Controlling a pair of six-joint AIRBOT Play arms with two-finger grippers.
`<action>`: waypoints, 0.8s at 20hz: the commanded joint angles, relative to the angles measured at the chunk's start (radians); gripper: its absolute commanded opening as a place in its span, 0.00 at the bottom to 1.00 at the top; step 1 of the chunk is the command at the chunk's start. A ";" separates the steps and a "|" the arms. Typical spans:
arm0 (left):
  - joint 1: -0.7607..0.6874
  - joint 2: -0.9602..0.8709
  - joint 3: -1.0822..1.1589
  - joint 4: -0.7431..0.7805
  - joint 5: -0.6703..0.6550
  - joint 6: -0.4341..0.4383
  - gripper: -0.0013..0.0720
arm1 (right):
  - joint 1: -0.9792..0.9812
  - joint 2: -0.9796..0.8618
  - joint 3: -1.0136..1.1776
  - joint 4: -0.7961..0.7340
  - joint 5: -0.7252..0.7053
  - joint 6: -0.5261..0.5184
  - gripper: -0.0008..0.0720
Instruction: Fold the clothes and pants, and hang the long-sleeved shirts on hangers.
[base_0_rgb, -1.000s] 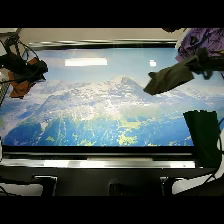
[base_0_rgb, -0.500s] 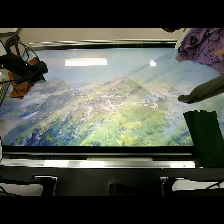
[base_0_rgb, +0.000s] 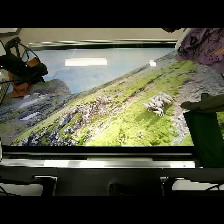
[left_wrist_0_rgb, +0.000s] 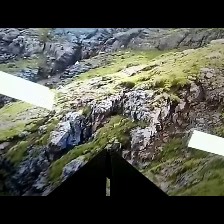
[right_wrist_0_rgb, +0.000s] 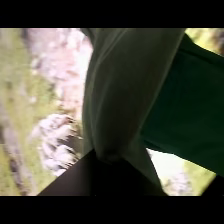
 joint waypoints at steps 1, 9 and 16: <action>0.001 0.003 0.000 0.000 -0.015 0.001 0.04 | -0.001 0.002 -0.003 -0.145 0.163 -0.064 0.05; 0.001 0.007 0.000 0.000 -0.016 0.000 0.04 | -0.001 0.167 -0.393 -0.373 0.076 -0.190 0.05; 0.001 0.007 0.000 0.000 -0.023 0.000 0.04 | -0.001 0.255 -0.705 -0.452 -0.026 -0.191 0.05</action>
